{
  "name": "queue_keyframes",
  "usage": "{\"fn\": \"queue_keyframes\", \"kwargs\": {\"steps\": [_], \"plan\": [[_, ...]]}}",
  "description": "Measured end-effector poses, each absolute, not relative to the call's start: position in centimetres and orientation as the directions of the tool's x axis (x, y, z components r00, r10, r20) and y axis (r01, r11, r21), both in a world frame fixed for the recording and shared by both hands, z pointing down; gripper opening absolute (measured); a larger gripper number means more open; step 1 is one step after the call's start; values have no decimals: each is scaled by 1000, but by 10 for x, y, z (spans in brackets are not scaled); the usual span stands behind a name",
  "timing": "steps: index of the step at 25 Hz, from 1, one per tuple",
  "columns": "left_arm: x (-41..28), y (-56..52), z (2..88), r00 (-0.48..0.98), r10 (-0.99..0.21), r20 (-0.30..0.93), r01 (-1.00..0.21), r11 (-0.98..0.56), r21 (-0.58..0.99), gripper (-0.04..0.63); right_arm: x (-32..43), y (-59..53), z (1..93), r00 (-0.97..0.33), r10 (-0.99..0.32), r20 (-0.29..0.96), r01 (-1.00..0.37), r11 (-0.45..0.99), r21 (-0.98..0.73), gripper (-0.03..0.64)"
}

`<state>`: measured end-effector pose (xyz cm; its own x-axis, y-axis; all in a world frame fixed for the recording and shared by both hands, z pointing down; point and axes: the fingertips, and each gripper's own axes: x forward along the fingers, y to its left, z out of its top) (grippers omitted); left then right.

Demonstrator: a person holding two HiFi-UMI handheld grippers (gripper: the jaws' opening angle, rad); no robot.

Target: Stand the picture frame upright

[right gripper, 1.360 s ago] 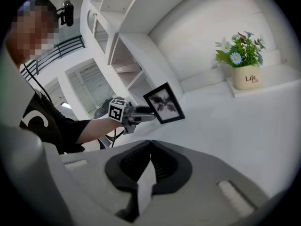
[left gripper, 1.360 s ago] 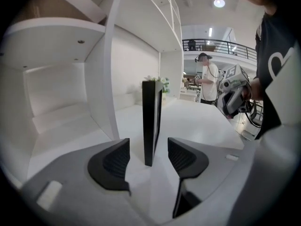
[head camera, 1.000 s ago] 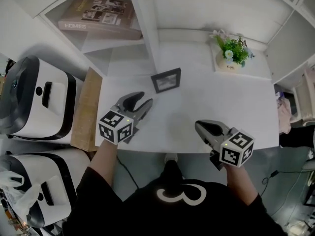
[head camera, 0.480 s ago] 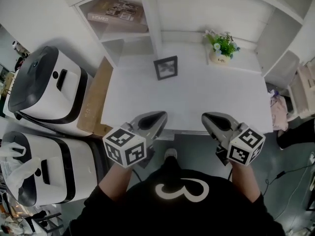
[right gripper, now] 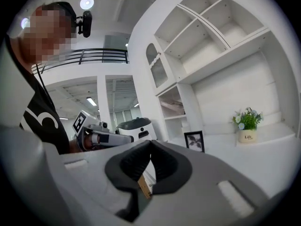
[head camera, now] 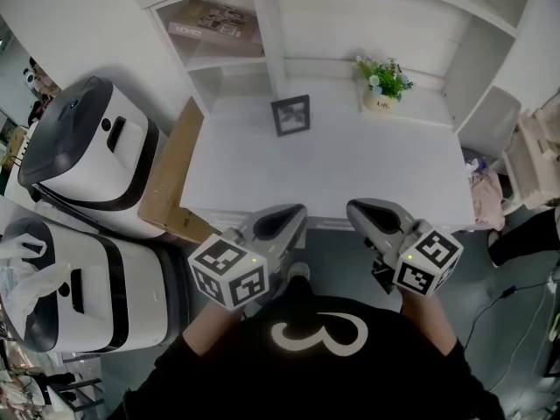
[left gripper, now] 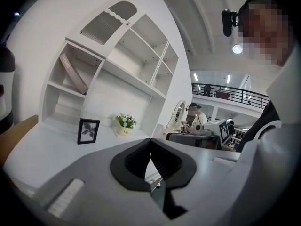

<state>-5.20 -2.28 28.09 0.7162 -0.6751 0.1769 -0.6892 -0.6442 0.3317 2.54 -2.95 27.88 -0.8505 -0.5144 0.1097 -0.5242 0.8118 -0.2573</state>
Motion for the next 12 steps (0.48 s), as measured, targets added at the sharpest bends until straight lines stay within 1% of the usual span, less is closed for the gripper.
{"fn": "queue_keyframes", "kwargs": {"steps": [4, 12], "plan": [[-52, -20, 279, 712, -678, 181, -696, -650, 305, 9, 22, -25, 278, -852, -512, 109, -522, 818, -239, 3], [-54, -25, 281, 714, -675, 189, -696, -652, 300, 9, 19, -28, 282, -850, -512, 119, -525, 815, -246, 3]]}}
